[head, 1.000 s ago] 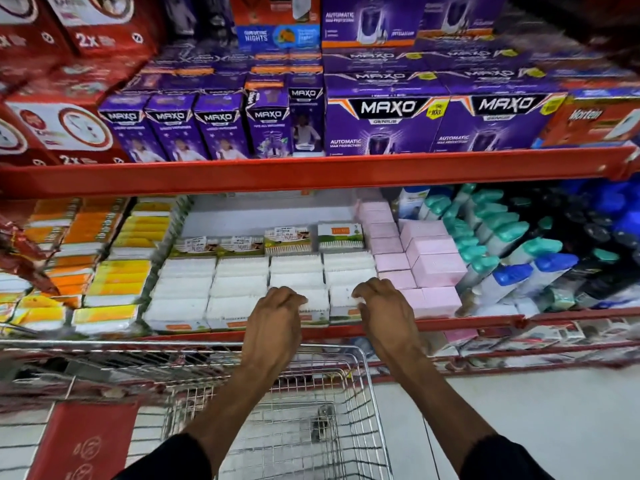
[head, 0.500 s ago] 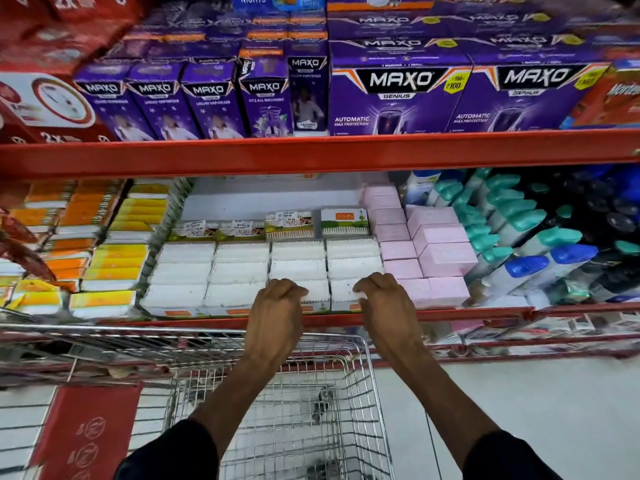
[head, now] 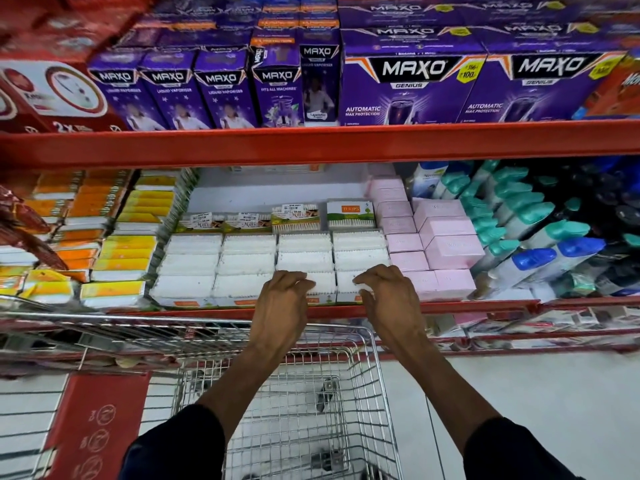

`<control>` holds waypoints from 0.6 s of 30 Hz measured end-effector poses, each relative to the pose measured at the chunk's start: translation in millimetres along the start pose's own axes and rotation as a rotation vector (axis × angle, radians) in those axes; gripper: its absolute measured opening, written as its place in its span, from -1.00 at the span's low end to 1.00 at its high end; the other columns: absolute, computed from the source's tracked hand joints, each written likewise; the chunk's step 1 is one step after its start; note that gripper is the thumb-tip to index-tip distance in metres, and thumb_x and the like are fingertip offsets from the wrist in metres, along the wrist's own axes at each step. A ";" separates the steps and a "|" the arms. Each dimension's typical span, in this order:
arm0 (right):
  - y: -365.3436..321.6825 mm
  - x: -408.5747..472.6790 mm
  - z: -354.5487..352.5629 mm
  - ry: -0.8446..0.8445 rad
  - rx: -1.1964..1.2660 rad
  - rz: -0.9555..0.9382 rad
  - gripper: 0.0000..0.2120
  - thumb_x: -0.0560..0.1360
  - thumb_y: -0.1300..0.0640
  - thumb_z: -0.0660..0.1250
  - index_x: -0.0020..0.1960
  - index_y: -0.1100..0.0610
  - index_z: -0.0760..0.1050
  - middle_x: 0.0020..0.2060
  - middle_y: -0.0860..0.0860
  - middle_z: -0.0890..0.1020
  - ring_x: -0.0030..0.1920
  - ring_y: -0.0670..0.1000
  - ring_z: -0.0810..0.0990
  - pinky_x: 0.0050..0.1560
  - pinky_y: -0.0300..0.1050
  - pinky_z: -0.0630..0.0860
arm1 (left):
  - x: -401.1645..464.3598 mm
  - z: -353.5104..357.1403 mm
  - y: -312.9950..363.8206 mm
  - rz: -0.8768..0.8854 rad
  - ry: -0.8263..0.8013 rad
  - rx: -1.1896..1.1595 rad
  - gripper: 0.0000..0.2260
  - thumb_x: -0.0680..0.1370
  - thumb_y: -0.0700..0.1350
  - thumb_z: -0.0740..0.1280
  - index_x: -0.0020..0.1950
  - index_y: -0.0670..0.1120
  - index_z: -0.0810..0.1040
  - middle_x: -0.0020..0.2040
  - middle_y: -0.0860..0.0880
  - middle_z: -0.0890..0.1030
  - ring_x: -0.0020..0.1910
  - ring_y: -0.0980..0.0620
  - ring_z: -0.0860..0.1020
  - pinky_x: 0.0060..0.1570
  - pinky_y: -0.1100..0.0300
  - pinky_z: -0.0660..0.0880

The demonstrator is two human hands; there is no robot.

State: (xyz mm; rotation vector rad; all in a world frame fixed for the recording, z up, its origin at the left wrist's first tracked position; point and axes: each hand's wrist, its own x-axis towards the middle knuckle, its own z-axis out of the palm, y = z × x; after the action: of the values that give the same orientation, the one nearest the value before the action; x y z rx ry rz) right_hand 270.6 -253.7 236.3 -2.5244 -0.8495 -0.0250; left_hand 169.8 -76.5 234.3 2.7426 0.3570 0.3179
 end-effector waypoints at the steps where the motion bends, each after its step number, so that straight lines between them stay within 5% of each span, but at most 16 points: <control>1: 0.1 0.1 0.3 0.002 -0.001 0.000 -0.75 0.43 0.29 0.42 0.06 0.04 0.64 0.00 0.00 0.66 0.05 0.08 0.58 0.07 0.03 0.54 | -0.1 0.8 -0.4 0.001 0.000 0.000 -0.71 0.44 -0.39 0.40 0.10 -0.14 0.69 0.12 -0.14 0.69 0.14 -0.17 0.58 0.12 -0.08 0.58; 10: -12.5 -1.0 -0.6 0.009 -0.016 0.016 -0.74 0.46 0.22 0.42 0.13 0.03 0.62 0.05 0.00 0.65 0.11 0.08 0.55 0.18 0.06 0.51 | -13.2 -10.0 -16.3 0.063 -0.008 0.018 -0.68 0.52 -0.27 0.40 0.27 -0.13 0.61 0.30 -0.13 0.60 0.30 -0.17 0.50 0.28 -0.11 0.50; 18: -79.8 7.9 32.0 -0.033 0.103 -0.157 -0.74 0.47 0.32 0.39 0.14 0.16 0.65 0.03 0.07 0.68 0.06 0.14 0.60 0.12 0.00 0.58 | -39.6 -39.4 -73.2 -0.146 0.068 0.052 -0.69 0.44 -0.36 0.44 0.18 -0.21 0.64 0.13 -0.21 0.65 0.15 -0.22 0.55 0.13 -0.13 0.57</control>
State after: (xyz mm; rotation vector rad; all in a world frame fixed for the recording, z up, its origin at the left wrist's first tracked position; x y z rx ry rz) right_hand 226.9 -179.6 243.5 -2.3638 -1.0331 0.0092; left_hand 107.1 -9.1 236.1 2.7420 0.5881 0.3689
